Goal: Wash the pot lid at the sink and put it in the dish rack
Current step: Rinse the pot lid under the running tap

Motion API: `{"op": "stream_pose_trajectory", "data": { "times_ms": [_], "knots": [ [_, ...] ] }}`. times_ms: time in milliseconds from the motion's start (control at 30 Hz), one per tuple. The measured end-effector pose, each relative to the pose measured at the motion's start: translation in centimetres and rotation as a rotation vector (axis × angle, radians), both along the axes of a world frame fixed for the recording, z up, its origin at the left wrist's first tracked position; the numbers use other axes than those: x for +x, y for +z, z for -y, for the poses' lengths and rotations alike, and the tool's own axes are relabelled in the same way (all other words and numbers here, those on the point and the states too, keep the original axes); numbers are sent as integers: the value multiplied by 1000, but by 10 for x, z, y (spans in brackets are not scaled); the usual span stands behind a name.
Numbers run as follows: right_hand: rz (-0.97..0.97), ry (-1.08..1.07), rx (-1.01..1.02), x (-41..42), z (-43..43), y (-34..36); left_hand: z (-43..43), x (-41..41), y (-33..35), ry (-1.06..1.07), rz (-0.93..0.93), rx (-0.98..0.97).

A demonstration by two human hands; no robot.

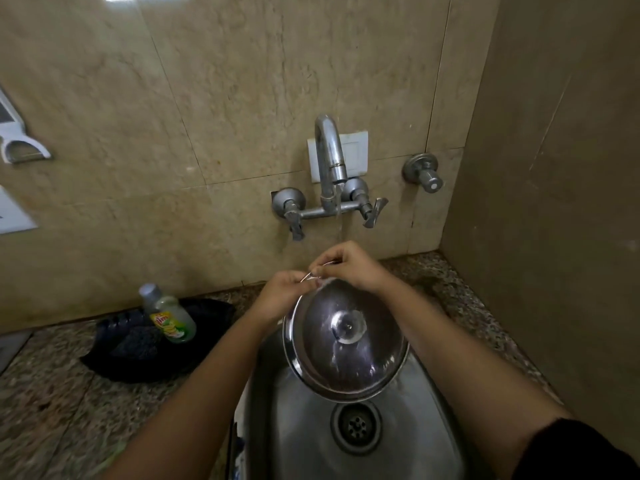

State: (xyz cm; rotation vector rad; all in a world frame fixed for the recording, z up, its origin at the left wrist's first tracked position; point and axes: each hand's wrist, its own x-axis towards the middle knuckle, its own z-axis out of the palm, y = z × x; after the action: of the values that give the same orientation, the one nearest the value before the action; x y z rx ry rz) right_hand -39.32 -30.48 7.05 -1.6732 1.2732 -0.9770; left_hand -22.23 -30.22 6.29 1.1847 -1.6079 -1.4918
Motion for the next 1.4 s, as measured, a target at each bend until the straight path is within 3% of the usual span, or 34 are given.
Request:
{"op": "stream_pose_trajectory", "data": {
  "times_ms": [167, 267, 367, 433, 500, 600, 700, 833, 967, 1067, 1133, 1233, 1300, 1400],
  "knots": [
    [227, -269, 139, -41, -15, -20, -14, 11, -16, 235, -147, -84],
    [327, -414, 103, -45, -17, -25, -15, 15, -27, 264, -233, 53],
    [170, -313, 72, -28, -13, -12, -15, 9, -28, 93, -94, 100],
    [76, -282, 75, -21, -10, -3, -17, 6, -24, 138, -125, 73],
    [-43, -370, 26, -18, -9, -3, -16, 6, -24, 212, -178, 60],
    [-406, -614, -152, -22, -24, -24, -16, 9, -33, 330, -207, 84],
    [-560, -782, -163, -30, -43, -60, -17, 14, -36, 478, -219, 131],
    [-796, -585, -212, -4, -40, -65, -17, 7, -44, 478, -143, 98],
    [-829, -141, -405, 39, -46, -54, -26, -12, -33, 479, -221, 102],
    [-890, 123, -451, 26, -82, -70, -20, -4, -32, 540, -216, 103],
    [-972, 65, -397, -5, -97, -85, -17, 6, -33, 574, -190, 96],
    [-1084, -250, -201, -43, -85, -94, -21, 12, -38, 567, -134, 88],
    [-1045, -371, -155, -41, -63, -86, -25, 7, -47, 550, -105, 99],
    [-904, -222, -263, -3, -41, -74, -31, -7, -46, 519, -126, 145]
  ]
}}
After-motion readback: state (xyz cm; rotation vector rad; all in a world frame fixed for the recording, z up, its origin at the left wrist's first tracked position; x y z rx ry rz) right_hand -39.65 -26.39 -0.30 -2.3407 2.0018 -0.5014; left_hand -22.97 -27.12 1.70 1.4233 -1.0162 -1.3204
